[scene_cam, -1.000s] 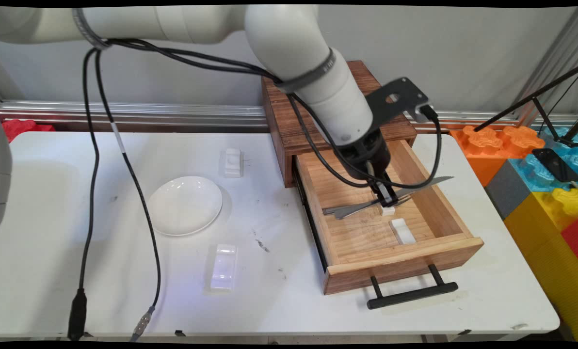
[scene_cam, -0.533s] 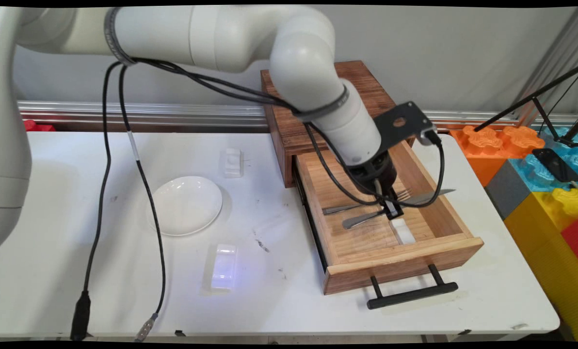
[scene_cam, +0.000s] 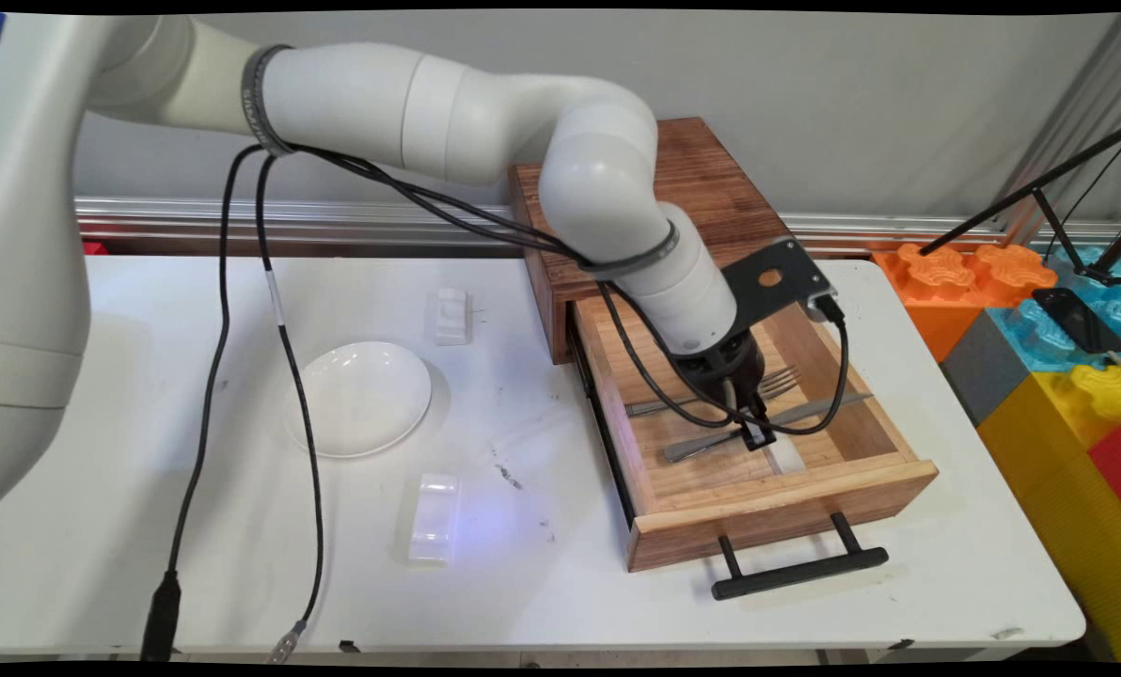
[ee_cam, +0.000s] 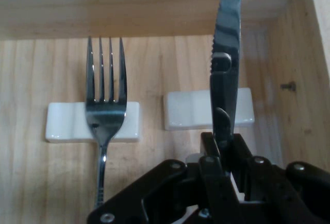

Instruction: Place the picked object into the drawer

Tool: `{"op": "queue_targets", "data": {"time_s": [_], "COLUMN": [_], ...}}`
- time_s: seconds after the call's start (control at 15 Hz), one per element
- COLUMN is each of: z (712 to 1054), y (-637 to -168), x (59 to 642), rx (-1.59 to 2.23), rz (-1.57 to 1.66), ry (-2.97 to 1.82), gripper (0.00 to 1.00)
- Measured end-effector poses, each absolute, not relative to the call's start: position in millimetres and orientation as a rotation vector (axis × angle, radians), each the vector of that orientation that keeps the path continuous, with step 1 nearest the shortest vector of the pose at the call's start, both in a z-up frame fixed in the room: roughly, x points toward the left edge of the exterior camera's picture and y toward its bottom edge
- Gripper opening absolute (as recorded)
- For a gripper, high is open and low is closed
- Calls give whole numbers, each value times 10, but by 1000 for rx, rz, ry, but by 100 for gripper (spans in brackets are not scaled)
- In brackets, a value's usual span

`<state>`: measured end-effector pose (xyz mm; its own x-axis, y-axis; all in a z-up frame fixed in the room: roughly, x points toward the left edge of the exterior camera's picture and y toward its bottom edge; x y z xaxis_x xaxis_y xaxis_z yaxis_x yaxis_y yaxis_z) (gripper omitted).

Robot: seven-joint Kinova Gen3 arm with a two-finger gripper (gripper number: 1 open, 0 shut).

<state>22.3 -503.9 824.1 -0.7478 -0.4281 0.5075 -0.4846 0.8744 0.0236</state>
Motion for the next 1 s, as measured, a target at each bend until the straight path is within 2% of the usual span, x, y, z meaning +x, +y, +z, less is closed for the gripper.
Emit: {"op": "queue_targets", "data": {"time_s": [0.53,1.0], "z": [8042,7999], "y": [-5094,-5121], "x": [204,236], "rx": [664,670], "rz": [126,110], "ry": [-2532,-2537], "gripper": [0,0]}}
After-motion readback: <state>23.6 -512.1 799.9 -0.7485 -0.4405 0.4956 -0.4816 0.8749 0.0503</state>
